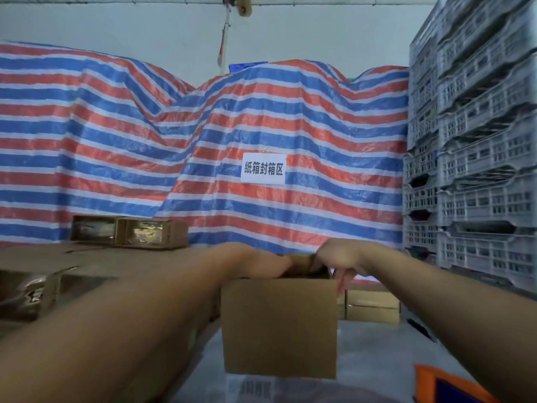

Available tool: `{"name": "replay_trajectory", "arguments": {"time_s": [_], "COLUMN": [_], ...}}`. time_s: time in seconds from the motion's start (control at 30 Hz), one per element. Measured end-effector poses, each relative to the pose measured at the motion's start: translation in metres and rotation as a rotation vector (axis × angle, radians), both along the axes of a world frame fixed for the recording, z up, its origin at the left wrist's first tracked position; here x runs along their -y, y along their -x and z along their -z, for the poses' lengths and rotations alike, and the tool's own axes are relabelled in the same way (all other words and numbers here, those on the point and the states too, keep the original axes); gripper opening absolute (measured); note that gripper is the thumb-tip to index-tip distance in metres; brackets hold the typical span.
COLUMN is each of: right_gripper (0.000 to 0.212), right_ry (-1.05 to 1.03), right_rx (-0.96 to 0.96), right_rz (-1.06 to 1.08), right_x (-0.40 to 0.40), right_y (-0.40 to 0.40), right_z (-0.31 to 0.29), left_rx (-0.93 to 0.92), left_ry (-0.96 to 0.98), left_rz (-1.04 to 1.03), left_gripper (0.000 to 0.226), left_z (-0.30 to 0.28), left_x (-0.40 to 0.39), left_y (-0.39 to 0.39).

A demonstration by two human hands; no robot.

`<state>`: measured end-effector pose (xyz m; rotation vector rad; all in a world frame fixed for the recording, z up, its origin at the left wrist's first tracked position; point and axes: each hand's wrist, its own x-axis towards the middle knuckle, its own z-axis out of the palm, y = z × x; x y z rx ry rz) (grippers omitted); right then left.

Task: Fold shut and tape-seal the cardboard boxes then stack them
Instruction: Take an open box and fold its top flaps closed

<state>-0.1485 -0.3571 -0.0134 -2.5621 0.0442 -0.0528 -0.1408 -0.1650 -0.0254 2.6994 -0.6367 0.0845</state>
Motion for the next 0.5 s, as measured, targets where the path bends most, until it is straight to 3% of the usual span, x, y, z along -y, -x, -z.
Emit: {"name": "replay_trajectory", "arguments": {"time_s": [0.17,0.27,0.4,0.5], "right_gripper": [0.011,0.01,0.015,0.016], "right_ry": [-0.009,-0.111,-0.172,-0.174], "right_rx": [-0.118,-0.125,-0.072,-0.09], "right_rz": [0.058,0.077,0.099,0.088], "right_x": [0.024,0.038,0.043,0.042], "right_y": [0.013,0.017,0.019,0.021], "right_z": [0.054,0.073,0.08,0.077], "left_rx": [-0.112,-0.114,-0.089,-0.205], "left_ry": [0.044,0.117,0.182,0.238], "left_rz": [0.169,0.165,0.144,0.095], "left_gripper": [0.033,0.019,0.017,0.029], "left_z": [0.048,0.058,0.057,0.051], "left_x": [0.026,0.032,0.033,0.029], "left_y": [0.008,0.006,0.004,0.005]}}
